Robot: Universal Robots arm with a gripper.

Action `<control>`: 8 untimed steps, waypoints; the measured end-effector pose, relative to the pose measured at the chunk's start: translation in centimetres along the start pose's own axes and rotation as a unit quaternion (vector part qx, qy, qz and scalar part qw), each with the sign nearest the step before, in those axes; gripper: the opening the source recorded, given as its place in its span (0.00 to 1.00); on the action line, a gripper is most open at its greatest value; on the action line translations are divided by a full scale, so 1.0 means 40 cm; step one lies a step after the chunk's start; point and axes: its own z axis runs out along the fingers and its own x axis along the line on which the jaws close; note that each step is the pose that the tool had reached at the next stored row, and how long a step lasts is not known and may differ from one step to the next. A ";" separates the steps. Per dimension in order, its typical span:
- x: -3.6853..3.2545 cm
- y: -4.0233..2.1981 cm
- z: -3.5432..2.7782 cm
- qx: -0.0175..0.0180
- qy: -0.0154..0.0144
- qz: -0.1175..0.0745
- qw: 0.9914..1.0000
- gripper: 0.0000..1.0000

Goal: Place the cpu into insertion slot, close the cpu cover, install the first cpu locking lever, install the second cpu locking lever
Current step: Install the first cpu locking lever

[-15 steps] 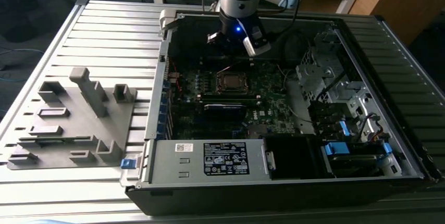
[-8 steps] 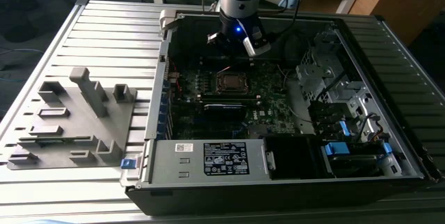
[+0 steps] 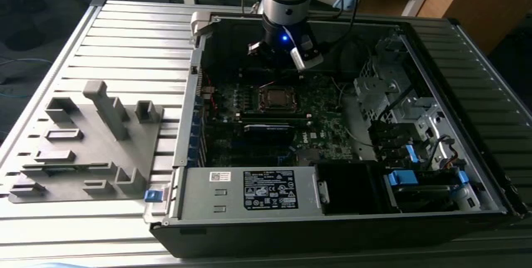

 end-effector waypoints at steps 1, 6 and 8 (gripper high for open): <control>-0.001 0.000 0.001 0.000 0.000 0.000 1.000 0.11; -0.006 0.000 0.007 0.000 0.000 0.000 1.000 0.11; -0.006 0.000 0.007 0.000 0.000 0.000 1.000 0.11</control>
